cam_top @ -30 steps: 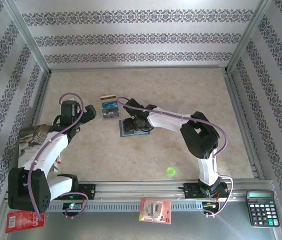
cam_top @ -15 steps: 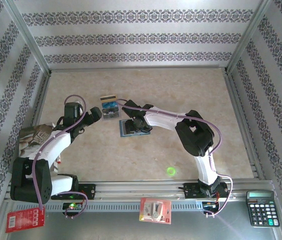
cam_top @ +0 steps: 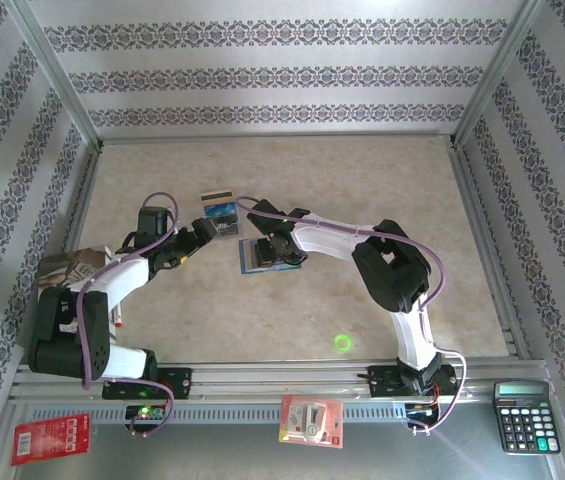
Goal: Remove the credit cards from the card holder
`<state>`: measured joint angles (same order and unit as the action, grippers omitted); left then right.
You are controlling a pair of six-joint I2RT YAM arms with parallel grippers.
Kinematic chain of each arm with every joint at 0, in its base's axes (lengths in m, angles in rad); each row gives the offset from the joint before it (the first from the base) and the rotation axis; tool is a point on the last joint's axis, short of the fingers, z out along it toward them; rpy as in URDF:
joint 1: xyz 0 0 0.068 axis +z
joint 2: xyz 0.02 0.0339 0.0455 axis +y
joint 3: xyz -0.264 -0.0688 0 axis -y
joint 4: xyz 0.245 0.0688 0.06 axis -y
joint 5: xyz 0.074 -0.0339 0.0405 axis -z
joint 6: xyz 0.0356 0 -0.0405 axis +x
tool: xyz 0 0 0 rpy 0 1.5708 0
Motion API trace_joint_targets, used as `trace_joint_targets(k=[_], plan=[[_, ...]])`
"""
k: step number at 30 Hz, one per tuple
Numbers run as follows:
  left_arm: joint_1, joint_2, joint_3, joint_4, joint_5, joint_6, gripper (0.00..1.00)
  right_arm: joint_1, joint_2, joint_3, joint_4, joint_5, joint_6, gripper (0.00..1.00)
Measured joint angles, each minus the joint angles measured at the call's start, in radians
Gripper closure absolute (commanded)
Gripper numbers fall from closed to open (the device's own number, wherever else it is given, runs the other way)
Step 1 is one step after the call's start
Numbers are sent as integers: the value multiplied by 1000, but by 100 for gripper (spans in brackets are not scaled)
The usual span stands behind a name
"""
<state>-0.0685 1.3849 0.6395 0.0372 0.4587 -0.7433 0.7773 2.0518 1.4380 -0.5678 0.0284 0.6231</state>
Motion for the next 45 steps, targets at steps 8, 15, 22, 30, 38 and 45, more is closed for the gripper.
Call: trace_joint_targets(k=[8, 15, 22, 30, 38, 45], plan=[[-134, 68, 30, 25, 66, -71, 36, -14, -17, -32, 35, -23, 10, 47], [-223, 229, 158, 24, 92, -79, 58, -16, -32, -58, 62, -31, 10, 55], [-255, 306, 206, 23, 92, -82, 67, -25, -44, -82, 88, -42, 20, 57], [-269, 382, 247, -27, 68, -84, 74, -30, -58, -108, 118, -52, 26, 61], [-271, 389, 255, -33, 56, -84, 74, -36, -60, -113, 124, -57, 25, 67], [-271, 399, 269, -38, 65, -83, 75, -36, -60, -114, 125, -56, 26, 68]])
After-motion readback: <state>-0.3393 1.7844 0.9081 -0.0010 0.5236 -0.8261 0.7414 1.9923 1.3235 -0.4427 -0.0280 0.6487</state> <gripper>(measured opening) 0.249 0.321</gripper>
